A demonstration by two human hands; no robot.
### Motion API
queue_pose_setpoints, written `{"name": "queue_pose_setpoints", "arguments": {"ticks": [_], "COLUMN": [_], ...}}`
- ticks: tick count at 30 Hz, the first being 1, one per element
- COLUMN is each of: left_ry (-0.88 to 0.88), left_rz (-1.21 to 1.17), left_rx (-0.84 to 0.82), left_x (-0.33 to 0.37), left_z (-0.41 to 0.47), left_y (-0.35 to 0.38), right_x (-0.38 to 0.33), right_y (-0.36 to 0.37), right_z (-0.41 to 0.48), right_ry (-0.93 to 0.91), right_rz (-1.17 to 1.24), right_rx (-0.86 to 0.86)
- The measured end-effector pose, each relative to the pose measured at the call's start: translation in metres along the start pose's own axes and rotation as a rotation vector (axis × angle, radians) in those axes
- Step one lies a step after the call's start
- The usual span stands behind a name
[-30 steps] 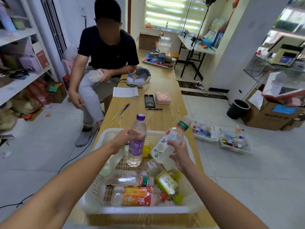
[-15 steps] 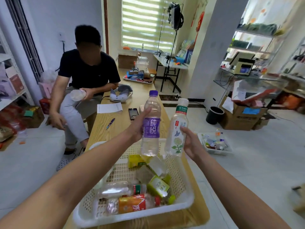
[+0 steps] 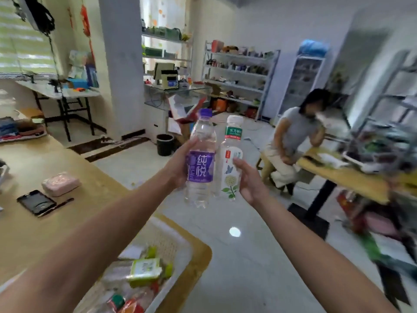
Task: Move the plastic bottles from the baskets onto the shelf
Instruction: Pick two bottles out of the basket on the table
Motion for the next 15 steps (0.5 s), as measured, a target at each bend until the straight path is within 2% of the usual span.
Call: {"name": "queue_pose_setpoints", "arguments": {"ticks": [4,8,15], "left_ry": [-0.129,-0.283,-0.576], "left_rz": [-0.008,-0.074,-0.058], "left_rx": [-0.271,-0.535,-0.97], "left_x": [-0.057,-0.129,-0.269], "left_z": [0.031,0.03,-0.053], "left_y": [0.113,0.239,0.456], "right_x": [-0.043,-0.077,-0.1], "right_y": [-0.094,-0.191,-0.315], "right_z": [-0.072,-0.179,-0.415], "right_ry": [-0.111,-0.226,-0.321], "right_rz": [0.011,-0.04,-0.121], "right_rx": [0.244,0.594,1.162]}}
Point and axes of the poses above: each hand's wrist, its own z-axis towards the middle knuckle, its own y-axis out of the palm, x = y × z, the point moved 6 cm from there along z, towards the middle knuckle, and after that the axes turned 5 degrees about -z, right-handed, at the moved point
